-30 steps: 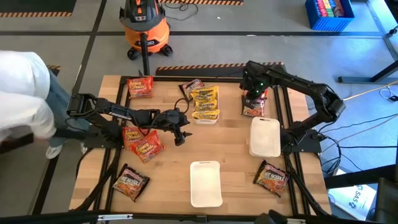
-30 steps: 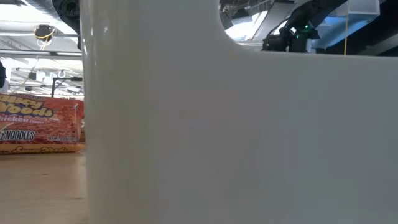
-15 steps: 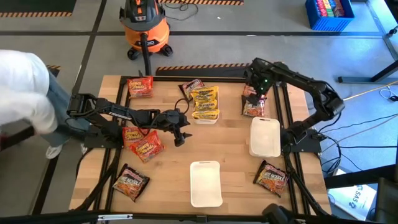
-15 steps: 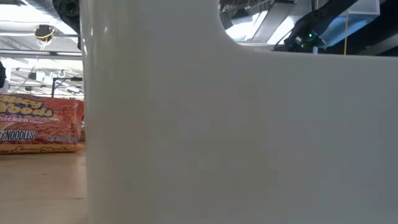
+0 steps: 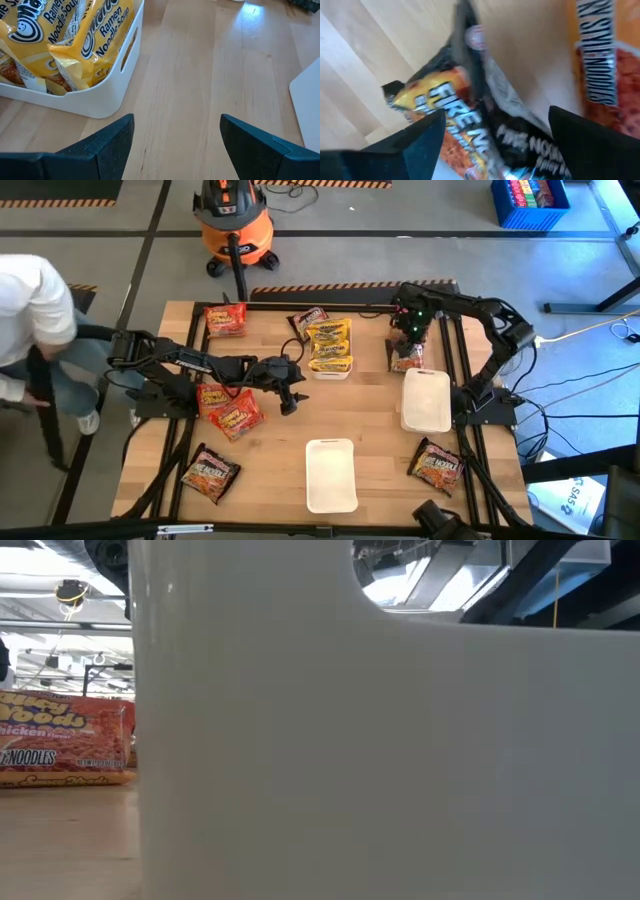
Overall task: Sort Maruchan noodles
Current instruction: Put the top right black noodle pack into the right white bin
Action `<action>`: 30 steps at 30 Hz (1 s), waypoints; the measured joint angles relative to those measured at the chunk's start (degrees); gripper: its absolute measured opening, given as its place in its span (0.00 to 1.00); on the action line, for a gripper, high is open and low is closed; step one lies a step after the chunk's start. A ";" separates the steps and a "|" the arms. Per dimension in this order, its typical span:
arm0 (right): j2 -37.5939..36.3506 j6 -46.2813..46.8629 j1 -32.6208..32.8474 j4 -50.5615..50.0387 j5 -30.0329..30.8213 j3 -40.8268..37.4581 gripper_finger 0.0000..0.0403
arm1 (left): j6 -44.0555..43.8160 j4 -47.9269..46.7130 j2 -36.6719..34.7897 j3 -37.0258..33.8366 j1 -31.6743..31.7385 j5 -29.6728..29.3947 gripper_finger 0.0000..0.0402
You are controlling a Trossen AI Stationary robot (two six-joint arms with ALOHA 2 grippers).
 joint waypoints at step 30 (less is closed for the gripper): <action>5.79 -5.40 0.02 -1.28 -16.60 1.95 0.18 | 0.59 0.00 0.00 -0.02 0.00 -0.24 0.72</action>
